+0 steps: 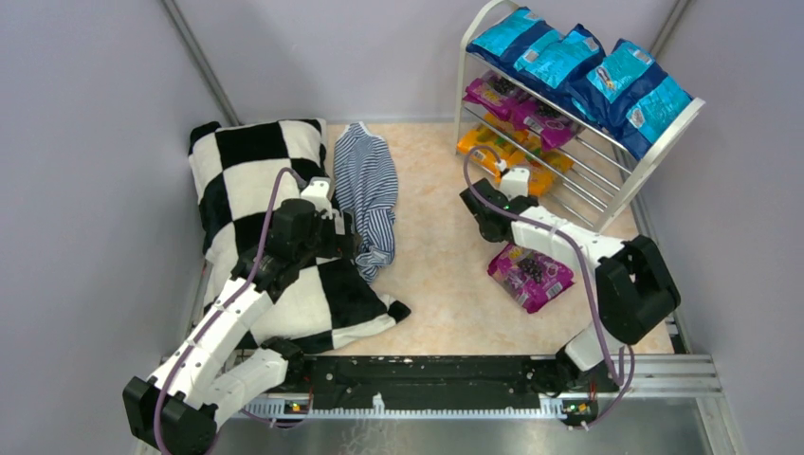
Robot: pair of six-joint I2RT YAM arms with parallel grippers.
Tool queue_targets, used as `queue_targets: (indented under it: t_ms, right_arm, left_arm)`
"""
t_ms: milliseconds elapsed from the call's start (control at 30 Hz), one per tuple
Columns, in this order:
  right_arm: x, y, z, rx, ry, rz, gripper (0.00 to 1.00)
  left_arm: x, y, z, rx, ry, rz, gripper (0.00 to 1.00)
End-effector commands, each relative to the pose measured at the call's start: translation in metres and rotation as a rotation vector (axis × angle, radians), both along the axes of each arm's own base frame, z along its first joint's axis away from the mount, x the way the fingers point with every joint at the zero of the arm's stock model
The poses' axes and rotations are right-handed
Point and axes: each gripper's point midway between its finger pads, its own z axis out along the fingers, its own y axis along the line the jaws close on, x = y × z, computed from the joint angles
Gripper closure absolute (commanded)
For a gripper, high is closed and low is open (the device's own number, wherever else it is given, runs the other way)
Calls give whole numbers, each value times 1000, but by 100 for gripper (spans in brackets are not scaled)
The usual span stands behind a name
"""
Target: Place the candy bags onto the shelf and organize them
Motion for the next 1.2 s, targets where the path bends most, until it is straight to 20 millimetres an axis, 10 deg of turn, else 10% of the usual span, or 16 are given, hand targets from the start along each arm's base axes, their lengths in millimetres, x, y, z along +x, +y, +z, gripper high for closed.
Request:
queue_targets:
  t_ms: [0, 333, 567, 767, 967, 1167]
  right_arm:
    - [9, 8, -6, 53, -15, -61, 43]
    - [12, 8, -54, -20, 81, -101, 60]
    - [18, 22, -65, -20, 101, -13, 100]
    - [11, 91, -42, -58, 20, 418, 100]
    - [-42, 183, -14, 162, 12, 1092, 100]
    - [-54, 162, -22, 66, 104, 1131, 100]
  left_arm:
    - [5, 0, 5, -3, -28, 1, 2]
    - [5, -1, 2, -1, -20, -1, 2]
    - [6, 1, 2, 5, -21, 5, 2]
    - [6, 3, 3, 8, -25, 17, 2]
    - [7, 5, 4, 11, -28, 28, 2]
    - [3, 7, 11, 3, -35, 38, 1]
